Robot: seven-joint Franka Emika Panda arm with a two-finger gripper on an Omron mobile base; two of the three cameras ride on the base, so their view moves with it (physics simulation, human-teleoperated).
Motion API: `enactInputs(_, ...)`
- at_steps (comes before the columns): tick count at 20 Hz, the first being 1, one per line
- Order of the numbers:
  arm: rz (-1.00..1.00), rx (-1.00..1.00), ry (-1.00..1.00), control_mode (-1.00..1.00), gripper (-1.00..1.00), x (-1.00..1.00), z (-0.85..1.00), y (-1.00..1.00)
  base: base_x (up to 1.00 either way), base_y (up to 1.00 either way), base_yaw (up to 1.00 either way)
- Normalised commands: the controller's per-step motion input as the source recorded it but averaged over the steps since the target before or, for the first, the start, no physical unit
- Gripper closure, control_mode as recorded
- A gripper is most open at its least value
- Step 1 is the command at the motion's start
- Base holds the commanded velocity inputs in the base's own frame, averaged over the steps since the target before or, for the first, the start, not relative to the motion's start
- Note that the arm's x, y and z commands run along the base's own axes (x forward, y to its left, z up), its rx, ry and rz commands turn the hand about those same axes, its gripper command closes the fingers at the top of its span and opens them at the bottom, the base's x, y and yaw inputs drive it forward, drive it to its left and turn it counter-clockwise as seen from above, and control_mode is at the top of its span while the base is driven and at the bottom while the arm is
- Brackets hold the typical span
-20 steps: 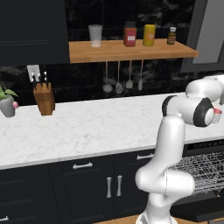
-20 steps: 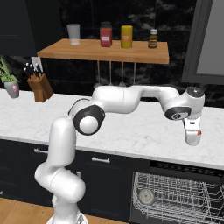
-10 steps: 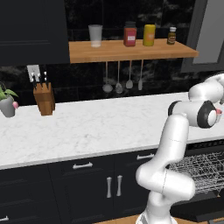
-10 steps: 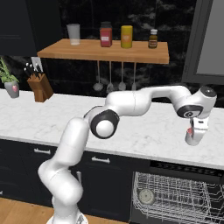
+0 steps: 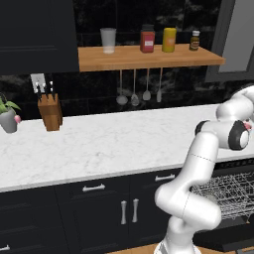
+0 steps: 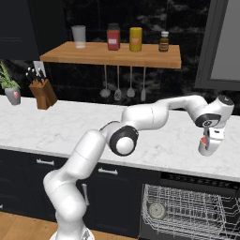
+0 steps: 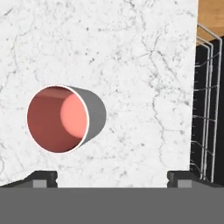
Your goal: Pick up the cup and bowl from the counter, place them in the dishwasher, and close the dishwasher door.
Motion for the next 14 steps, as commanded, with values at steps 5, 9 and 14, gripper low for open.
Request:
enactInputs(5, 0.00, -0.03, 0.03, -1.00, -1.00, 0.01, -0.19, -0.03, 0.00, 0.00, 0.00)
enactInputs(9, 0.00, -0.03, 0.00, -1.00, -1.00, 0.02, -0.12, -0.07, 0.00, 0.00, 0.00)
enactInputs(14, 0.00, -0.05, 0.00, -1.00, -1.00, 0.32, -0.16, -0.01, 0.00, 0.00, 0.00)
